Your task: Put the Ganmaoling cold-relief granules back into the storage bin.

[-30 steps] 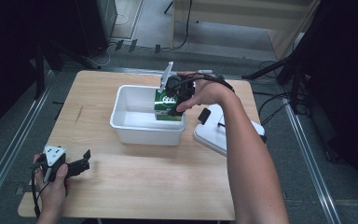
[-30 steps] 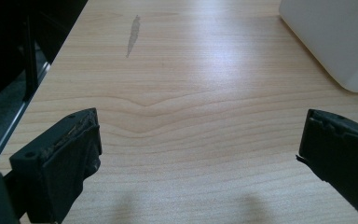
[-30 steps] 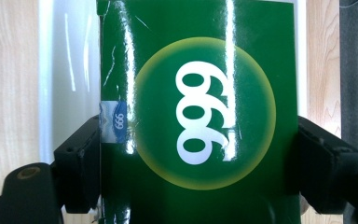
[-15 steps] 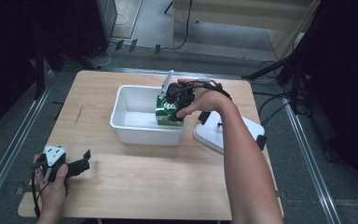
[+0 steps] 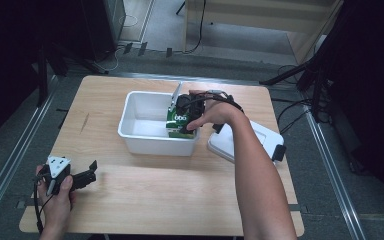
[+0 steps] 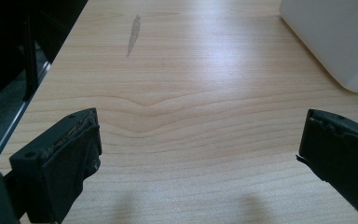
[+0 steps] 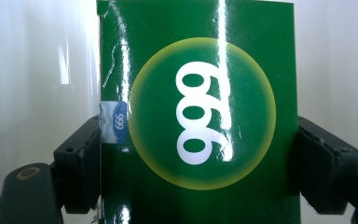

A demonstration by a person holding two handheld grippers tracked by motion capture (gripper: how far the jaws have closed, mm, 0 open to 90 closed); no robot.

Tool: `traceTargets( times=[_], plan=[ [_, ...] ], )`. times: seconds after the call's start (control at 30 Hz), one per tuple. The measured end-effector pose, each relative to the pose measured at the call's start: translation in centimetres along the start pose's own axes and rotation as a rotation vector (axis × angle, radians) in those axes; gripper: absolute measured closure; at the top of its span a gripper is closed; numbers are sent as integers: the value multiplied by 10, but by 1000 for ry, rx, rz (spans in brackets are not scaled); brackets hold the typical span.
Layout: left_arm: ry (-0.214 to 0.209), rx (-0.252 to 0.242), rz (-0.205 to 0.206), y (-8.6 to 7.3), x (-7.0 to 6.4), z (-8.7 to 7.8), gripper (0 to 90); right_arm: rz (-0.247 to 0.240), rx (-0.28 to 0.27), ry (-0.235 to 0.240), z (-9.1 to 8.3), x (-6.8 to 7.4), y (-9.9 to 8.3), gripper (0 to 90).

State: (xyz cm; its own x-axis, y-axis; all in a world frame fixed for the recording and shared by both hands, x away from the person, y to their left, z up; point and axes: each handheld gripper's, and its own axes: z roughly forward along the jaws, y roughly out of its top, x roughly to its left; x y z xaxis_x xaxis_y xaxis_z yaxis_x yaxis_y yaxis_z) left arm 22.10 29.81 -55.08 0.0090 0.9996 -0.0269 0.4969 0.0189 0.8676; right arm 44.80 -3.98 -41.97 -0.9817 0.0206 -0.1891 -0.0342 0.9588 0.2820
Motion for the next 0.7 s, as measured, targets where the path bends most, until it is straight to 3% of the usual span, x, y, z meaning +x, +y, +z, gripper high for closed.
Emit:
traceTargets(
  times=[0.2, 0.7],
  plan=[
    [1, 2, 5, 0, 0, 0, 0, 25, 18, 7, 6, 2, 0, 162],
    [5, -1, -4, 0, 0, 0, 0, 21, 40, -2, 15, 1, 1, 157]
  ],
)
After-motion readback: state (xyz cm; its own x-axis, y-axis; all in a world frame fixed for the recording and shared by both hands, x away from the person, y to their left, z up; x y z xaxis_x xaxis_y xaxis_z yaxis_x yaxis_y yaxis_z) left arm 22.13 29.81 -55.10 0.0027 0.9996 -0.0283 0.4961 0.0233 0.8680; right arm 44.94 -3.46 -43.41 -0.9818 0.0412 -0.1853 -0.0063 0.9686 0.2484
